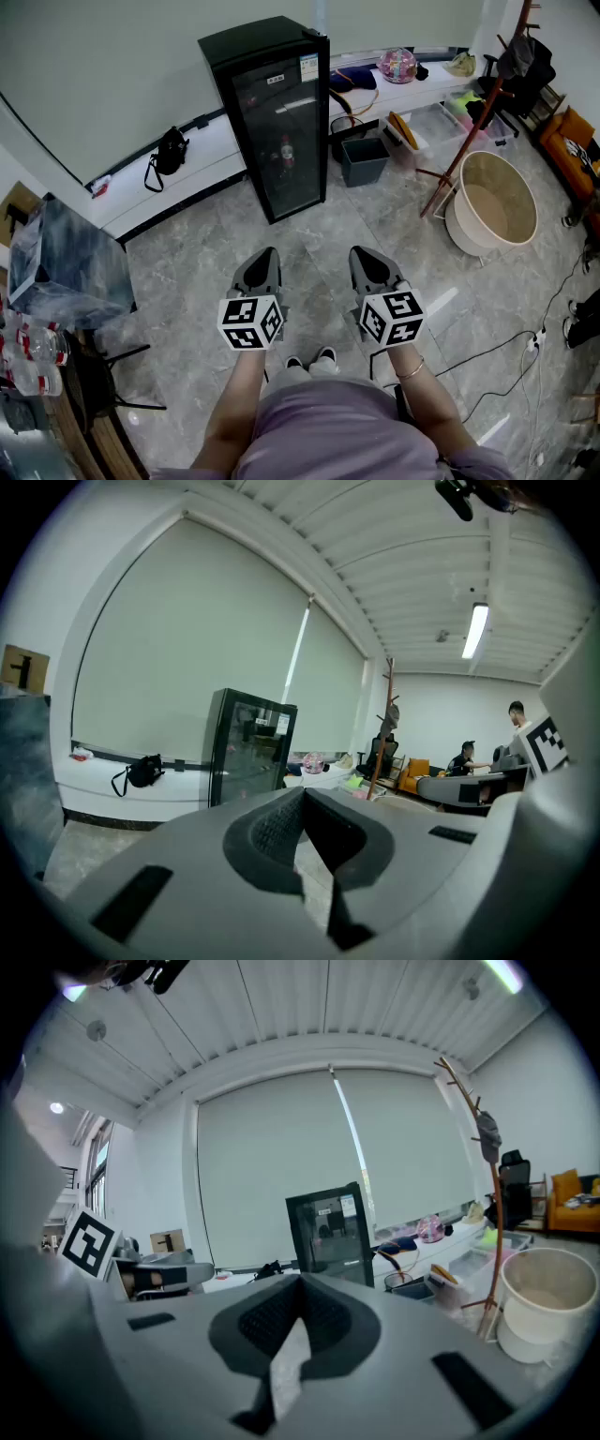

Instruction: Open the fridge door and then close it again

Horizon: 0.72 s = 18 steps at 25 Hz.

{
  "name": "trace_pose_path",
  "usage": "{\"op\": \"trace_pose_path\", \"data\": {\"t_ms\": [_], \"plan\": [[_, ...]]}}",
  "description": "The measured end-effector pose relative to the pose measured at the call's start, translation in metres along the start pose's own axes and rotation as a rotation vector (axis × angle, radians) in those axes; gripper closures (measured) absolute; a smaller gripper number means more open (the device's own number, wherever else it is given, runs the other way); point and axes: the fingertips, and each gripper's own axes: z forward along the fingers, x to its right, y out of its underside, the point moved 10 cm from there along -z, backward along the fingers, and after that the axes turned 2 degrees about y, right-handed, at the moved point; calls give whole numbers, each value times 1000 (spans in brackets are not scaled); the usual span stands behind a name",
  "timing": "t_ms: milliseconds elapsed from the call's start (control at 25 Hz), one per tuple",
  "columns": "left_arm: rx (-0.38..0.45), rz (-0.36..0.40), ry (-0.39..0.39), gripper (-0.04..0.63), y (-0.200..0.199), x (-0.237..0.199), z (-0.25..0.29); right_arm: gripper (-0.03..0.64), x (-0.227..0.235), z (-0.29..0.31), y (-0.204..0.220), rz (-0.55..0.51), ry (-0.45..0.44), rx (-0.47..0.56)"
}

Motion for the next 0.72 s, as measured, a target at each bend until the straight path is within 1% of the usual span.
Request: {"op": "trace_pose_path", "data": {"t_ms": [200,360,480,600,720], "plan": [[-11,-2,8,594,6,9,-7,615,3,-13,5,19,11,-4],[-14,-7,10,590,5,7,-11,615,3,-15,8,21,24,1],[-4,-6,7,546,3,6,-11,607,5,-12,9,21,22,-9],[4,2,10,500,1,8,-11,572,9,-11,9,22,20,-19],[5,8,3,472,0,8,-9,537,12,-9,10,25,16,-30]]}}
